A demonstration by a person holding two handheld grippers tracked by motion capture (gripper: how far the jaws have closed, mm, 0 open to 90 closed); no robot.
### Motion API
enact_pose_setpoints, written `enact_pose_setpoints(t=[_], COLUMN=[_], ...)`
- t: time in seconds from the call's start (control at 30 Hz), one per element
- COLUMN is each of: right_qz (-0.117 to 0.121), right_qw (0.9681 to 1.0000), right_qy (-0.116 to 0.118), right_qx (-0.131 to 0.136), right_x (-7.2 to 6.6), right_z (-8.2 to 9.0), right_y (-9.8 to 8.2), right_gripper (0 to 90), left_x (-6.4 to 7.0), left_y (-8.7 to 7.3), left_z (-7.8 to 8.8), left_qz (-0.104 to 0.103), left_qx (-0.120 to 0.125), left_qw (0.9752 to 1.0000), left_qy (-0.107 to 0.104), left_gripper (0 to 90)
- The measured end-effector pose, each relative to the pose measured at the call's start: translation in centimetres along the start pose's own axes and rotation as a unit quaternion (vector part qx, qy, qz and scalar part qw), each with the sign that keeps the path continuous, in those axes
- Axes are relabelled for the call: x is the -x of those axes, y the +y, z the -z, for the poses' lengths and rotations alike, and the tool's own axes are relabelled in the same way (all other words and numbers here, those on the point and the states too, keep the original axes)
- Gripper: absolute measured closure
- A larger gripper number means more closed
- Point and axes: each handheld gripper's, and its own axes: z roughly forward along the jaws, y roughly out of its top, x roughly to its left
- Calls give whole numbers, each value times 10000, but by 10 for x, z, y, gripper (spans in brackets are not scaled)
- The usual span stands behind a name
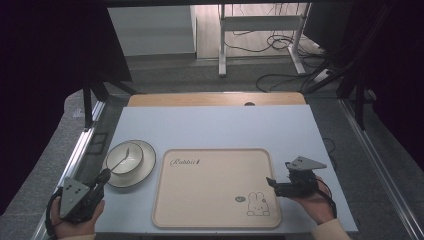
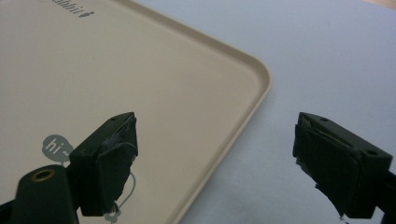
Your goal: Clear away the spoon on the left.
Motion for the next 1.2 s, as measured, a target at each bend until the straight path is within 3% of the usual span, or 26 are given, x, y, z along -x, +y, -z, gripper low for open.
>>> enact_pose_setpoints(t=[0.5,1.2], right_qz=[-15,9], right_qw=[10000,10000], right_qy=[24,5], right_qx=[-12,-25], right_x=[0,-1], right_z=[0,-1], right_y=[0,0], right_gripper=[140,140], left_x=[13,32], left_y=[7,14], left_z=[2,-5], left_qz=[-167,-321], left_qx=[182,220], left_qw=[9995,9980], left_qy=[-191,-489], left_gripper=[899,898])
